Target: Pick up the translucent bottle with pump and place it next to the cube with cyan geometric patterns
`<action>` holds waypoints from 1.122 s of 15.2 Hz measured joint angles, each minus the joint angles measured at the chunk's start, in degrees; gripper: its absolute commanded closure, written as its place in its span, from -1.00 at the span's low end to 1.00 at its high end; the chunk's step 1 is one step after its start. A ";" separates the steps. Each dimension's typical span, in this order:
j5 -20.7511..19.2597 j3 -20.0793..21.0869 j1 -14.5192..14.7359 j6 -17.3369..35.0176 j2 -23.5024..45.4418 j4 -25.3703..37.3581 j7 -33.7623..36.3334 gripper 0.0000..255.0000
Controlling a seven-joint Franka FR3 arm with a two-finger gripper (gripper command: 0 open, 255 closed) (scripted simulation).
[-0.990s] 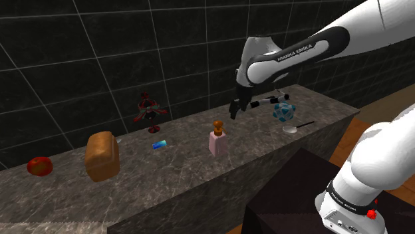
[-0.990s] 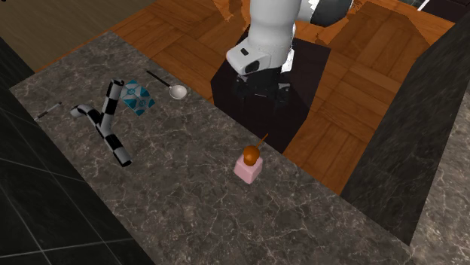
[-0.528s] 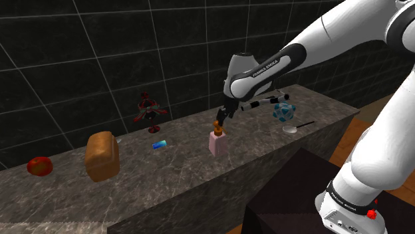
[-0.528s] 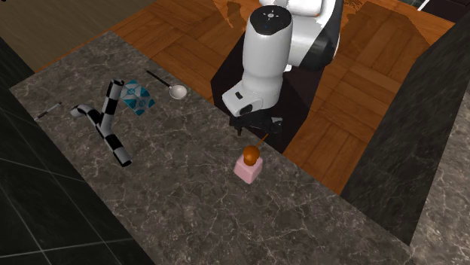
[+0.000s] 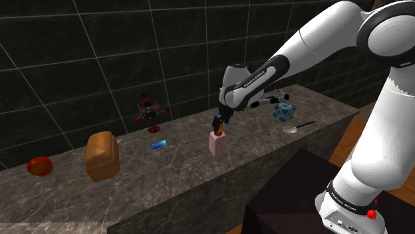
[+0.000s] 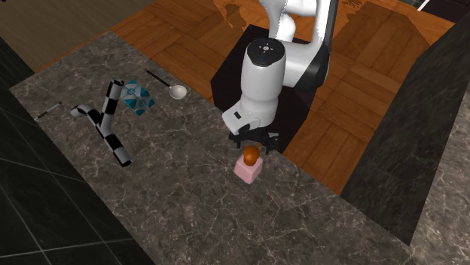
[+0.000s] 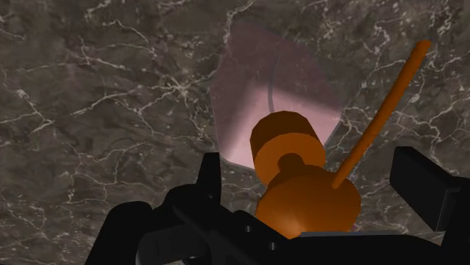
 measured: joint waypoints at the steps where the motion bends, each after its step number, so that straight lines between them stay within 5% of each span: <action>1: -0.18 0.00 0.08 0.83 1.22 0.39 0.14 -1.00; 8: -0.26 0.01 0.13 1.74 2.09 0.38 0.19 -1.00; 9: -0.26 0.01 0.13 1.74 2.09 0.38 0.19 1.00; 17: -0.25 0.01 0.13 1.74 2.08 0.39 0.18 1.00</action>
